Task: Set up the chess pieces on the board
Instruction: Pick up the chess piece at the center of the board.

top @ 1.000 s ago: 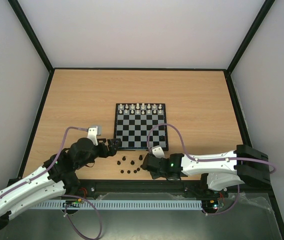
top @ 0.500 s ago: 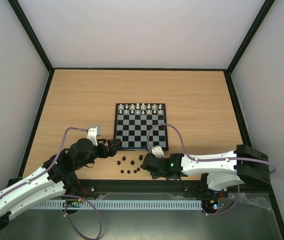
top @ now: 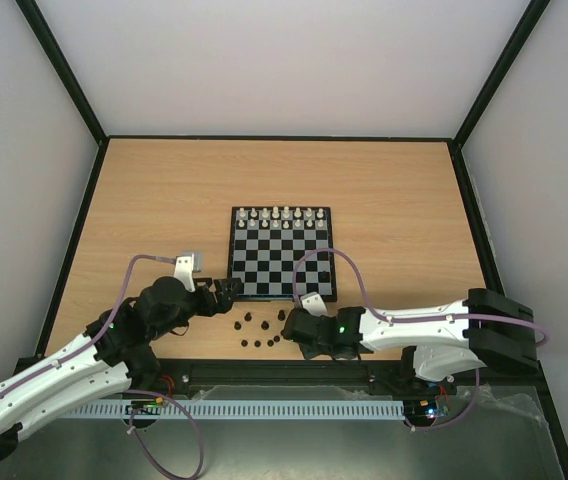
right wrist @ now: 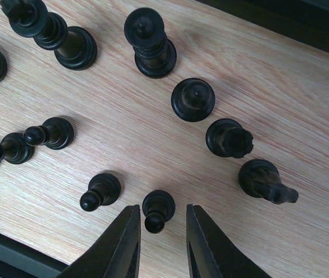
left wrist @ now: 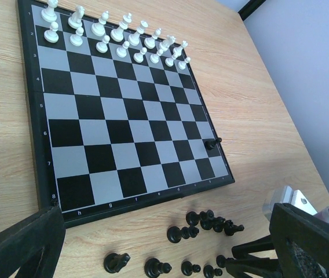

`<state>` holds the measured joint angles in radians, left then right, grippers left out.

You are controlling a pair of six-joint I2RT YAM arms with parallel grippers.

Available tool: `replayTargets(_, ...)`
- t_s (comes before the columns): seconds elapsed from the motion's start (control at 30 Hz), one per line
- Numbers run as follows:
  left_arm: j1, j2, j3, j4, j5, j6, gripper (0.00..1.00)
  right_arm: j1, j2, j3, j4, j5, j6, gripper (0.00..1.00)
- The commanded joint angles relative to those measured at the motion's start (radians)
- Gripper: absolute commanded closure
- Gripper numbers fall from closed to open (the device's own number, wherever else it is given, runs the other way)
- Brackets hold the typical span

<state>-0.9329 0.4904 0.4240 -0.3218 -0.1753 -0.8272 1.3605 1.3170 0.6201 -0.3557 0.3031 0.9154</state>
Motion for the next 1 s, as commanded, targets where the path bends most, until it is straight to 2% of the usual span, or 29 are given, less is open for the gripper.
replayTargets(0.0, -0.004, -0.009, 0.002, -0.009, 0.003, -0.005, 0.01, -0.004, 0.020, 0.023, -0.011, 0.008, -0.010, 0.77)
replayTargets(0.43, -0.004, -0.037, -0.005, -0.027, 0.000, -0.001, 0.01, -0.004, 0.059, 0.059, -0.027, 0.013, -0.010, 0.78)
replayTargets(0.63, -0.004, -0.050, -0.009, -0.033, -0.001, 0.000, 0.00, -0.004, 0.066, 0.063, -0.037, 0.011, -0.007, 0.83)
replayTargets(0.87, -0.005, -0.058, -0.008, -0.038, 0.000, 0.000, 0.01, -0.003, 0.071, 0.071, -0.070, 0.015, 0.004, 0.83)
replayTargets(0.97, -0.004, -0.056, -0.009, -0.034, 0.002, 0.000, 0.01, -0.003, 0.072, 0.071, -0.078, 0.017, 0.005, 0.86)
